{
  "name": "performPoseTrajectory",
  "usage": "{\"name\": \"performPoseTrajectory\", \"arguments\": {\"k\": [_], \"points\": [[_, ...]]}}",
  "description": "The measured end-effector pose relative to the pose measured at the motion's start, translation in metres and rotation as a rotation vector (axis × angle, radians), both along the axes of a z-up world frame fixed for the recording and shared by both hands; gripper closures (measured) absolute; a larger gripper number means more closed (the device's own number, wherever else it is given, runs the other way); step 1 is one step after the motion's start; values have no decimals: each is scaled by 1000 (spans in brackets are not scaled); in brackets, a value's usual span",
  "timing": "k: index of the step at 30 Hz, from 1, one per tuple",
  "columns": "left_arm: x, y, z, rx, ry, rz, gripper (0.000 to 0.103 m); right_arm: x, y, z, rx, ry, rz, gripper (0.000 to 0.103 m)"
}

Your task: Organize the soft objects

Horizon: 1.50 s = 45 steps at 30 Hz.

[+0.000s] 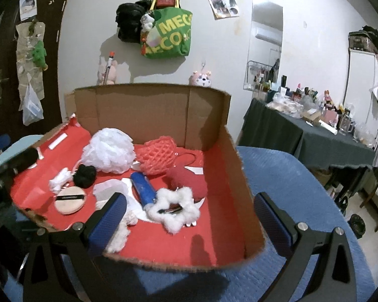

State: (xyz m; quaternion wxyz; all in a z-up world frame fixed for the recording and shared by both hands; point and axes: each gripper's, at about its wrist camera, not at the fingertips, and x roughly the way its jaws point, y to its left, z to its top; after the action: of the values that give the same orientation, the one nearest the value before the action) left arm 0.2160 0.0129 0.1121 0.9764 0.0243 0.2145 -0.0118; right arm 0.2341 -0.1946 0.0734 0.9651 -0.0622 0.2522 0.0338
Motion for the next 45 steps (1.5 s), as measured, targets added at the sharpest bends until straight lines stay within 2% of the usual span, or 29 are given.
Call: {"name": "performPoseTrajectory", "arguments": {"k": [6, 11, 14, 18, 23, 29, 32, 36, 45], "points": [[-46, 3, 26, -94, 46, -52, 0, -52, -8, 30, 31, -43, 7, 0], [-91, 0, 38, -131, 89, -66, 0, -98, -14, 48, 52, -41, 25, 0], [-116, -5, 36, -135, 125, -82, 0, -122, -16, 47, 60, -12, 31, 0], [-140, -11, 19, -121, 180, -78, 0, -141, -13, 28, 42, 66, 50, 0], [-140, -14, -19, -133, 294, -66, 0, -142, -7, -7, 17, 164, 60, 0], [-123, -22, -68, -100, 429, -25, 0, -122, -12, -47, 36, 314, 31, 0], [-115, -24, -85, -81, 475, 6, 0, -116, -14, -58, 22, 350, 8, 0], [-115, -27, -88, -53, 470, 31, 0, -113, -23, -65, 48, 368, 3, 0], [-110, -25, -87, -62, 470, 45, 0, -112, -24, -65, 58, 363, 4, 0]]}}
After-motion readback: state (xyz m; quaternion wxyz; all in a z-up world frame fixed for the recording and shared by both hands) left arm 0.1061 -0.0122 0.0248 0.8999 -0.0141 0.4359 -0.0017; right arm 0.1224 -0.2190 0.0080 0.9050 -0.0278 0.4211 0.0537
